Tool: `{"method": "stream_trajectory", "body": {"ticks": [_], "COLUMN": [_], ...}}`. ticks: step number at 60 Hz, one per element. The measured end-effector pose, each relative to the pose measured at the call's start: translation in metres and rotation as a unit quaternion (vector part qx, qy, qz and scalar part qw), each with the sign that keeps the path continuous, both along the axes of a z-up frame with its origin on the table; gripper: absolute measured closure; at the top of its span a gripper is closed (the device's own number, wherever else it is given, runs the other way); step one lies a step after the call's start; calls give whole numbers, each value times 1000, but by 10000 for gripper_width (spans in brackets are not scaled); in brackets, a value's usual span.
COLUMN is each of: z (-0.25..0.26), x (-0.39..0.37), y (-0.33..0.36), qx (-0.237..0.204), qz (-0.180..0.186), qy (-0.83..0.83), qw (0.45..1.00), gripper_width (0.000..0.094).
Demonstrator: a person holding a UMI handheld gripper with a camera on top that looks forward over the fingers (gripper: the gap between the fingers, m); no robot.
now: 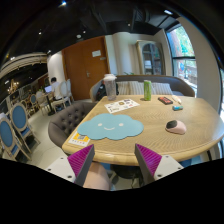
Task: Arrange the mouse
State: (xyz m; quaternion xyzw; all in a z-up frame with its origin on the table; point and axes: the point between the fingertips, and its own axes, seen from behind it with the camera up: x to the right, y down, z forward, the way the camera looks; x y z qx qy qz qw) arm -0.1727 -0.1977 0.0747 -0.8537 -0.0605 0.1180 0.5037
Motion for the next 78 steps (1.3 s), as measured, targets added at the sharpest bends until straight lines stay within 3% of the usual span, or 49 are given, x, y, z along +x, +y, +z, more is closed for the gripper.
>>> {"method": "stream_trajectory", "body": {"ticks": [17,35,58,63,69,78], "z": [-25,-84,-84,-87,-86,-87], "x": [94,247,288,292,304,307], "y": [31,112,204,224,236,236], "qx": [-7,-42,-57,-63,-62,-67], "qz": [-42,-119,-89,-96,-117,-143], "qy": [-13,-101,-90,-62,-61,-48], "qw": [999,987,990,991,989,986], "gripper_width": [100,101,109,153,377,425]}}
